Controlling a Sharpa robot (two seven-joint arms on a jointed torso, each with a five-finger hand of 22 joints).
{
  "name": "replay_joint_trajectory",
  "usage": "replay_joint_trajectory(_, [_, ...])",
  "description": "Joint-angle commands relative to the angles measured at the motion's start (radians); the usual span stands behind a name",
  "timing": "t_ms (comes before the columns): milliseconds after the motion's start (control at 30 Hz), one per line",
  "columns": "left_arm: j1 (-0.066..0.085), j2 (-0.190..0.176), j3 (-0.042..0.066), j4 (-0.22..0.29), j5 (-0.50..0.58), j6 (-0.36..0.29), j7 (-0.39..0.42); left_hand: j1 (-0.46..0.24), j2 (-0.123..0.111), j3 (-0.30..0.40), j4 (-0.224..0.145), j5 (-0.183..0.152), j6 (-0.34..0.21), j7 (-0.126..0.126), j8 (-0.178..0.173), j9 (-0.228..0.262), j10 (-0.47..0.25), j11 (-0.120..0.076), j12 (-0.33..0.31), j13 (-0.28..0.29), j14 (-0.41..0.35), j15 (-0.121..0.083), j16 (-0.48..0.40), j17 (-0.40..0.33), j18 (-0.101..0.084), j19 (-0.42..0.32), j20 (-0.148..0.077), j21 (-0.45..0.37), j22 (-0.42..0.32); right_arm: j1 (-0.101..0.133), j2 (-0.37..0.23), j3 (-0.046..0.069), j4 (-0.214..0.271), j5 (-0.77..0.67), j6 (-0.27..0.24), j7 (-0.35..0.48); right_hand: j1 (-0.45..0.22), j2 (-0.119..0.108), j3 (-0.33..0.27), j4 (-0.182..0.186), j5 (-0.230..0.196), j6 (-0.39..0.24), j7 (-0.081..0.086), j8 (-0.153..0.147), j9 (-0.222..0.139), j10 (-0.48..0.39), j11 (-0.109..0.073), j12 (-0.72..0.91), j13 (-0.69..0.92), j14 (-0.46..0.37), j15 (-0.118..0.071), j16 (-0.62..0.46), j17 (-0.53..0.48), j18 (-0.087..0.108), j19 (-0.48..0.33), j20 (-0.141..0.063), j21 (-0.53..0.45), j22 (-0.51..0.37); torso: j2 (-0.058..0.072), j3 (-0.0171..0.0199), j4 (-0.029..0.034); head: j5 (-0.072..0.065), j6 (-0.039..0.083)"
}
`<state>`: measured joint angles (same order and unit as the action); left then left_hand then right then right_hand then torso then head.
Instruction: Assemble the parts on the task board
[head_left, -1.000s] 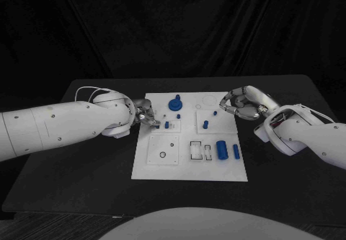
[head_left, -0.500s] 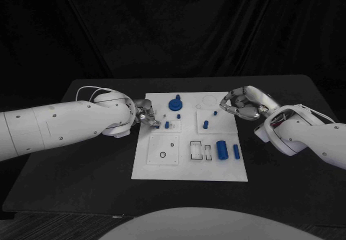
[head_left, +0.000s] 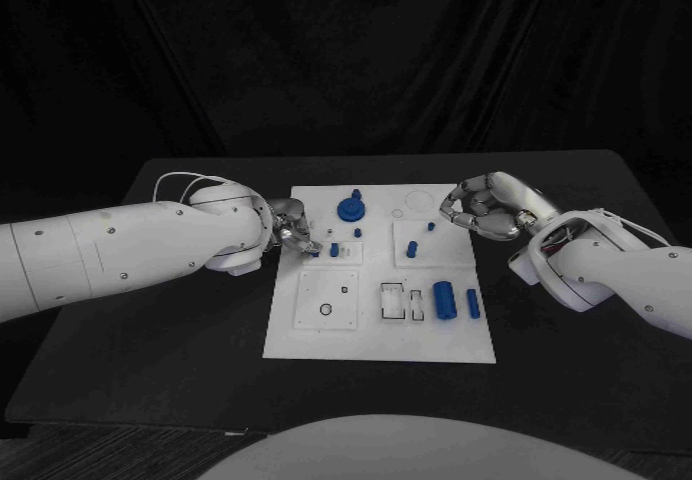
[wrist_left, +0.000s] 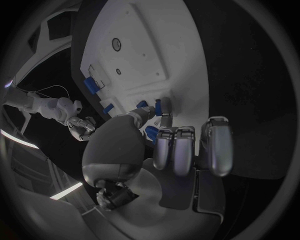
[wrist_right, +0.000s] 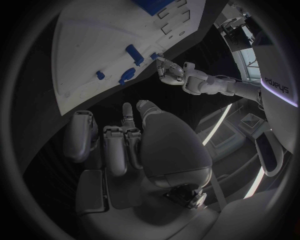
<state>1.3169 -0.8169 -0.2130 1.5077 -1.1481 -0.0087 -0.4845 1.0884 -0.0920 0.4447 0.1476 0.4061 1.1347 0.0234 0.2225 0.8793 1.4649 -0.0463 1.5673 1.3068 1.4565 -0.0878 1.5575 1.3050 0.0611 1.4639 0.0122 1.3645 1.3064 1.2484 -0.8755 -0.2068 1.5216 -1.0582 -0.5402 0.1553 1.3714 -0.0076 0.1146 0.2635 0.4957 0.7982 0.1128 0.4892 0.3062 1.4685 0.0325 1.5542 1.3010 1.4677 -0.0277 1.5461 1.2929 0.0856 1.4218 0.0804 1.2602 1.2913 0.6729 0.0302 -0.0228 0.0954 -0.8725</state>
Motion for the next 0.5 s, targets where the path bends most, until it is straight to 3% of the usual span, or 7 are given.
replay_joint_trajectory(33, [-0.003, 0.002, 0.0, -0.002, 0.0, 0.029, 0.0, -0.013, 0.003, 0.068, -0.009, -0.011, 0.009, -0.013, 0.007, 0.028, 0.106, -0.011, 0.004, 0.264, 0.114, -0.018, 0.013, 0.266, -0.013, 0.02, -0.004, -0.014, 0.201, -0.003, 0.0, 0.001, 0.002, -0.001, -0.003, -0.018, 0.026, 0.009, 0.017, 0.002, 0.022, -0.014, -0.002, 0.022, -0.012, 0.102, 0.003, 0.017, 0.27, 0.103, -0.001, 0.025, 0.278, -0.01, -0.007, 0.0, -0.016, 0.18, 0.0, -0.0001, -0.0002, 0.0, 0.0])
replay_joint_trajectory(233, [-0.004, 0.005, 0.0, -0.006, 0.0, 0.037, -0.001, -0.024, 0.007, 0.055, -0.005, -0.041, 0.007, -0.012, 0.005, 0.029, 0.106, -0.011, 0.004, 0.264, 0.114, -0.017, 0.013, 0.266, -0.013, 0.02, -0.004, -0.016, 0.2, -0.003, 0.001, 0.001, 0.002, -0.001, -0.002, -0.019, 0.029, 0.009, 0.02, 0.0, 0.026, -0.014, -0.002, 0.023, -0.012, 0.102, 0.004, 0.017, 0.27, 0.103, -0.001, 0.025, 0.278, -0.01, -0.008, 0.0, -0.017, 0.18, 0.0, 0.0003, -0.0003, 0.0, 0.0])
replay_joint_trajectory(300, [-0.004, 0.006, 0.0, -0.007, 0.0, 0.039, 0.0, -0.039, 0.011, 0.037, 0.003, -0.082, 0.008, -0.012, 0.003, 0.029, 0.106, -0.01, 0.004, 0.264, 0.114, -0.017, 0.013, 0.266, -0.013, 0.02, -0.003, -0.016, 0.2, -0.003, 0.001, 0.001, 0.002, -0.001, -0.002, -0.02, 0.031, 0.009, 0.021, -0.001, 0.028, -0.014, -0.002, 0.023, -0.012, 0.102, 0.004, 0.017, 0.27, 0.103, -0.001, 0.025, 0.278, -0.01, -0.008, 0.0, -0.017, 0.18, 0.0, 0.0003, -0.0001, -0.001, 0.0])
replay_joint_trajectory(367, [-0.004, 0.007, 0.0, -0.008, 0.0, 0.038, 0.001, -0.062, 0.012, 0.008, 0.021, -0.099, 0.011, -0.01, 0.003, 0.029, 0.106, -0.009, 0.004, 0.264, 0.114, -0.015, 0.013, 0.266, -0.013, 0.019, -0.002, -0.017, 0.2, -0.003, 0.001, 0.001, 0.002, -0.001, -0.002, -0.02, 0.031, 0.009, 0.021, -0.001, 0.028, -0.014, -0.002, 0.023, -0.012, 0.102, 0.004, 0.017, 0.27, 0.103, -0.001, 0.025, 0.278, -0.01, -0.008, 0.0, -0.017, 0.18, 0.0, 0.0003, -0.0001, 0.0, 0.0])
replay_joint_trajectory(400, [-0.004, 0.007, 0.0, -0.009, 0.0, 0.038, 0.002, -0.082, 0.017, -0.021, 0.04, -0.164, 0.011, -0.01, -0.001, 0.027, 0.106, -0.008, 0.004, 0.264, 0.114, -0.014, 0.013, 0.266, -0.012, 0.018, -0.001, -0.02, 0.199, -0.003, 0.001, 0.001, 0.001, -0.001, -0.002, -0.021, 0.031, 0.009, 0.021, -0.001, 0.028, -0.014, -0.002, 0.023, -0.012, 0.102, 0.004, 0.017, 0.27, 0.103, -0.001, 0.025, 0.278, -0.01, -0.008, 0.0, -0.017, 0.18, 0.0, 0.0003, -0.0001, 0.0, 0.0])
replay_joint_trajectory(500, [-0.005, 0.008, 0.0, -0.012, 0.0, 0.037, 0.004, -0.107, 0.019, -0.058, 0.064, -0.215, 0.012, -0.007, -0.005, 0.024, 0.106, -0.006, 0.004, 0.264, 0.114, -0.013, 0.013, 0.266, -0.012, 0.018, 0.0, -0.022, 0.199, -0.004, 0.001, 0.001, 0.001, -0.001, -0.002, -0.022, 0.031, 0.009, 0.021, -0.001, 0.028, -0.014, -0.002, 0.023, -0.012, 0.102, 0.004, 0.017, 0.27, 0.103, -0.001, 0.025, 0.278, -0.01, -0.008, 0.0, -0.017, 0.18, 0.0, 0.0002, 0.0, 0.0, 0.0])
